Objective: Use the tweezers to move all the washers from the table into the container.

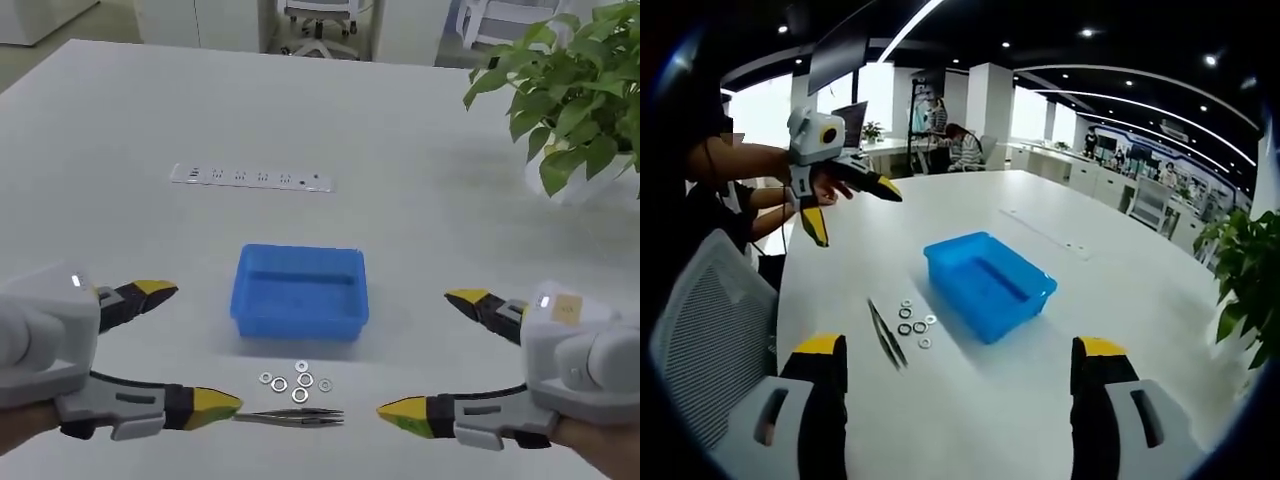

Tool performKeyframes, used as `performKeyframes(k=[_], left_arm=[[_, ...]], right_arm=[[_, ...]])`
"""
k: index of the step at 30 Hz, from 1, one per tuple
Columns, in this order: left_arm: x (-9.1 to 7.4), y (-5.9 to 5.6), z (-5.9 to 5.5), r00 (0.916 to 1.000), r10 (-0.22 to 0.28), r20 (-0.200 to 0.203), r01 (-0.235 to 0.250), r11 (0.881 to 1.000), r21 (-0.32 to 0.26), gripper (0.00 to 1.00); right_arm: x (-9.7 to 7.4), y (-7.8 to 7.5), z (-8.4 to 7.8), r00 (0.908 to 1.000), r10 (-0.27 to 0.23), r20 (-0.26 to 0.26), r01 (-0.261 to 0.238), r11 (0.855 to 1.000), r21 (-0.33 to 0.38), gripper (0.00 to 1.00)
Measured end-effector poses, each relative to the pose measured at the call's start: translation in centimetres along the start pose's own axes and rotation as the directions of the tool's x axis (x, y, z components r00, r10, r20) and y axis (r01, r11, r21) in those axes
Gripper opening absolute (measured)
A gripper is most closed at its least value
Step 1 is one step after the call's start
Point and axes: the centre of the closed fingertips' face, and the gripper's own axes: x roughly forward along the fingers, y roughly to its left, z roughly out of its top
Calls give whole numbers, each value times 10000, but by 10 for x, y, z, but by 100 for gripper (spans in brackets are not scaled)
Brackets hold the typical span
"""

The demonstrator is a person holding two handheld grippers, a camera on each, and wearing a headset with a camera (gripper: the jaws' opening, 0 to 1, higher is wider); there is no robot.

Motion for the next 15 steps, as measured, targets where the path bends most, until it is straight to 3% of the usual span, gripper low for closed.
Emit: performKeyframes(k=[15], left_arm=[[5, -4, -18, 9932, -748, -887, 784, 9962, 378, 82]], right_arm=[[11, 5, -2, 9960, 791, -413, -816, 9947, -630, 84]])
